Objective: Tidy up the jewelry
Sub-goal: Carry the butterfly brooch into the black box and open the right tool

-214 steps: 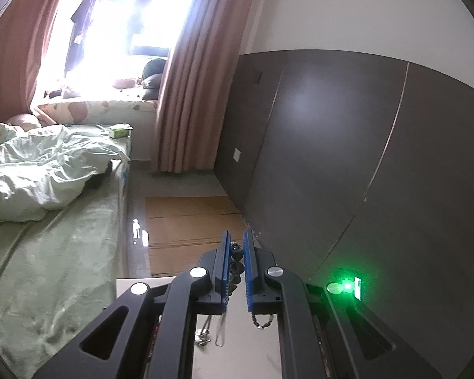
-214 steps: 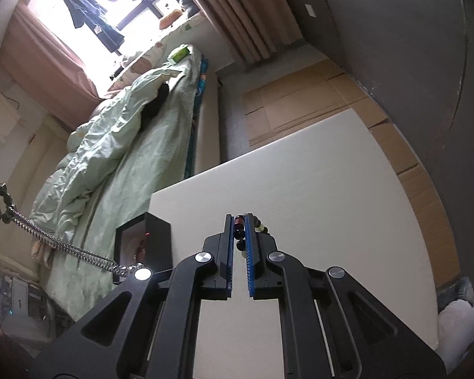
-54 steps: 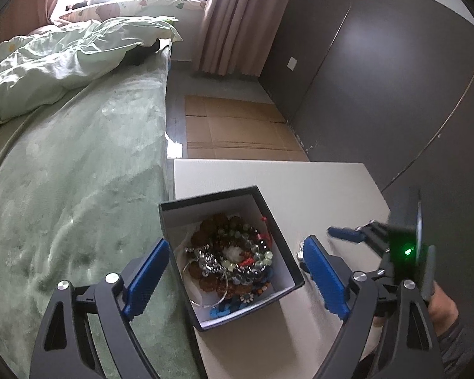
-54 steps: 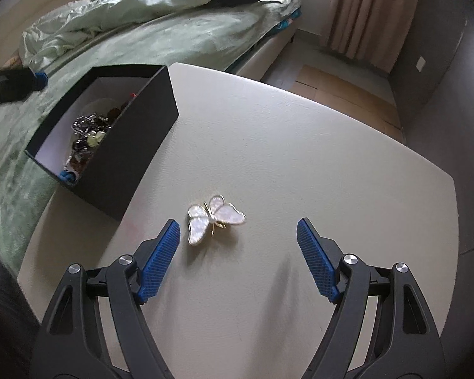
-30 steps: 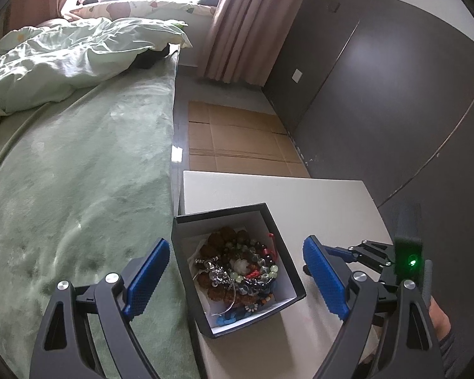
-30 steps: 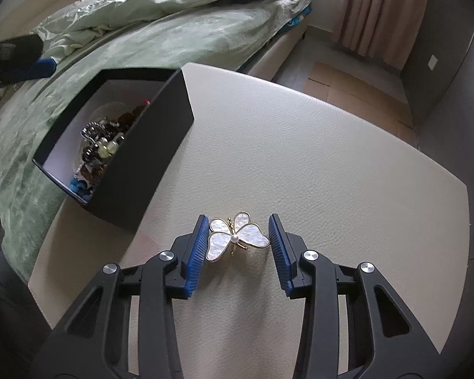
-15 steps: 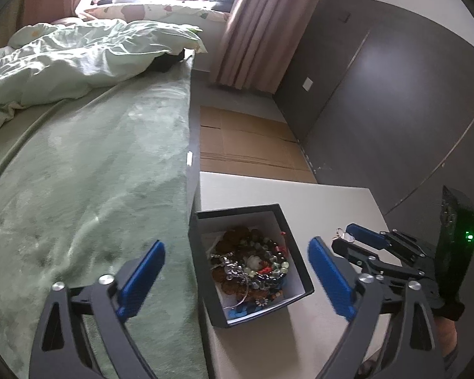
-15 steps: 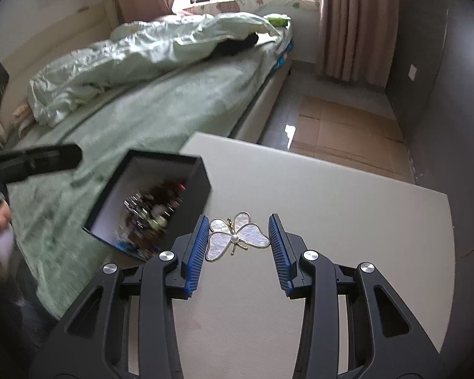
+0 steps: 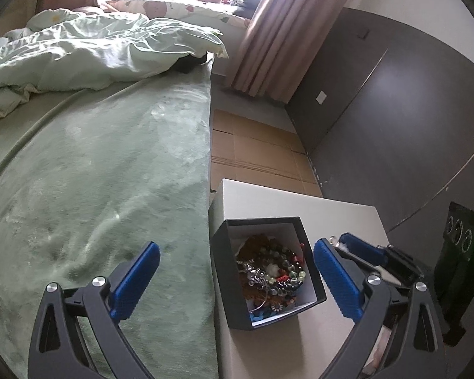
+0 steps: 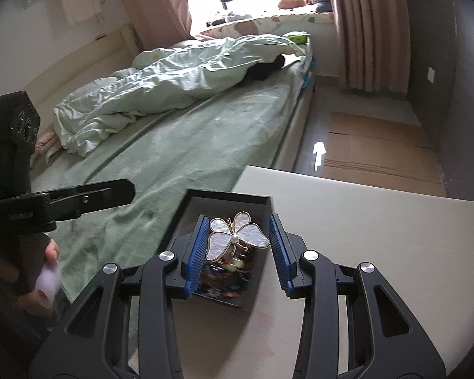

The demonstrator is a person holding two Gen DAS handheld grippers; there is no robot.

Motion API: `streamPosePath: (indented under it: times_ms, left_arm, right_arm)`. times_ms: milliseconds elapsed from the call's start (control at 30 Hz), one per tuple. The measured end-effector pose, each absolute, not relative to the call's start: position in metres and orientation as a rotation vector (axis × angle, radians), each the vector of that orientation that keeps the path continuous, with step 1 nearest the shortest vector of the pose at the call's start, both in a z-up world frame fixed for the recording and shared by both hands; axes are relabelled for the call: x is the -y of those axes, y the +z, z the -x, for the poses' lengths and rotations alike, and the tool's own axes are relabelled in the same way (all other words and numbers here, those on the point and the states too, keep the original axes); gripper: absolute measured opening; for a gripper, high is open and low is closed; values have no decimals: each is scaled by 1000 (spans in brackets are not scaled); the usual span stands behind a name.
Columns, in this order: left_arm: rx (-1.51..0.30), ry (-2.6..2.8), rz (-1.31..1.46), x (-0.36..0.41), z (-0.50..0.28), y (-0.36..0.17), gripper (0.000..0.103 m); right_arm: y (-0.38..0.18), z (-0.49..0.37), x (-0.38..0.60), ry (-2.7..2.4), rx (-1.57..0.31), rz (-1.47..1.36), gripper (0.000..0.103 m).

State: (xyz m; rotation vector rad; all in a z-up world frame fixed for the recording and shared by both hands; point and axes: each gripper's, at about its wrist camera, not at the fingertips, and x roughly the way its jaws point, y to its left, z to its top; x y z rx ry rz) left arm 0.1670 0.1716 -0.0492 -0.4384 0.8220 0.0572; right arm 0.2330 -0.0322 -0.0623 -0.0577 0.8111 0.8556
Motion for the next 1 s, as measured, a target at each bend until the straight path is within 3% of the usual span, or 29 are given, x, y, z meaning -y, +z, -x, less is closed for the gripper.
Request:
streamPosePath:
  times_ms: [200,233,267,333,1000]
  left_arm:
    - [-814,54,478,-181,-167,-47,94]
    - [-810,51,492,-184,-168,-47,94]
    - [-808,50,499,-185,-168,-47,94]
    - [-809,53,503,-186,-169,-47,94]
    - [-758,42,431,-139,-145,-31,95]
  right_arm:
    - [-67,-232,9,822,-808,67,41]
    - [-69,-235,6,795,-820,60,52]
    - [-71,-237,5,778,-827,51,73]
    - [-70,-237,8,763,-808,23,91]
    - [-46,-227,82,663,-785,-41,95]
